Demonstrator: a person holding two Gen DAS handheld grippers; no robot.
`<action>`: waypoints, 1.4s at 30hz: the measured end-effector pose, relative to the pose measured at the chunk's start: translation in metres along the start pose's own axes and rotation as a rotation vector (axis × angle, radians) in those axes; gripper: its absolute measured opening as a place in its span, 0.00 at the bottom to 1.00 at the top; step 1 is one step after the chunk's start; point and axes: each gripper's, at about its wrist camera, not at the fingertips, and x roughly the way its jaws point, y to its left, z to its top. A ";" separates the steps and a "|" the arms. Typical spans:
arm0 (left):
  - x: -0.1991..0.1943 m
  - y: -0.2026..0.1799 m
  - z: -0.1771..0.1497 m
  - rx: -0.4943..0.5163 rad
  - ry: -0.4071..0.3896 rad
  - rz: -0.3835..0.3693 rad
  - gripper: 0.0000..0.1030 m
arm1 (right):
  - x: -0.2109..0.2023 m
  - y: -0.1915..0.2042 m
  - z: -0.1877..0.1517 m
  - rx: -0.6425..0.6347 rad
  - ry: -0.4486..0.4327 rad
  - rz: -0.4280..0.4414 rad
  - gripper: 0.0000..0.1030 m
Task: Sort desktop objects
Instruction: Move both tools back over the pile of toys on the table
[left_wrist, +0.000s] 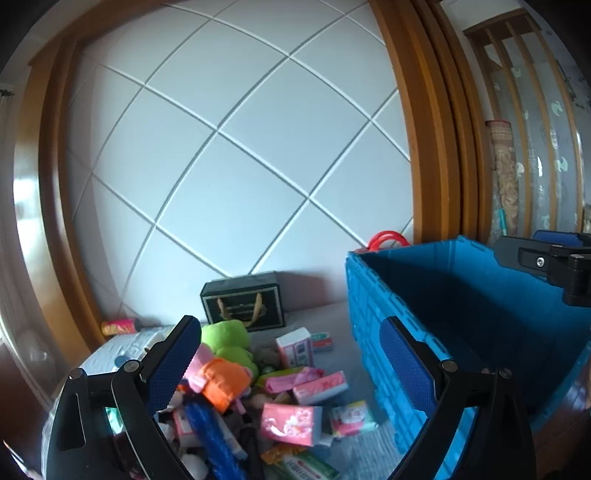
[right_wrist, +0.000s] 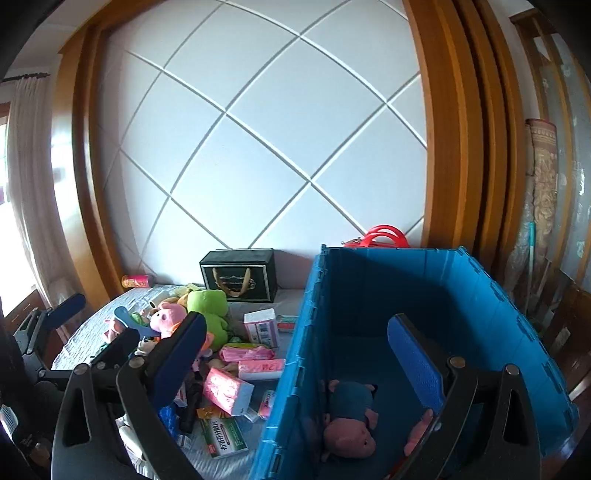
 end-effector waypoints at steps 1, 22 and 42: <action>0.000 0.008 -0.003 -0.005 0.002 0.013 0.95 | 0.001 0.008 0.001 -0.007 -0.002 0.020 0.98; 0.025 0.251 -0.054 0.013 0.062 0.175 0.97 | 0.117 0.206 -0.015 -0.043 0.107 0.131 1.00; 0.081 0.385 -0.119 0.007 0.268 0.324 0.97 | 0.263 0.293 -0.044 -0.189 0.310 0.293 1.00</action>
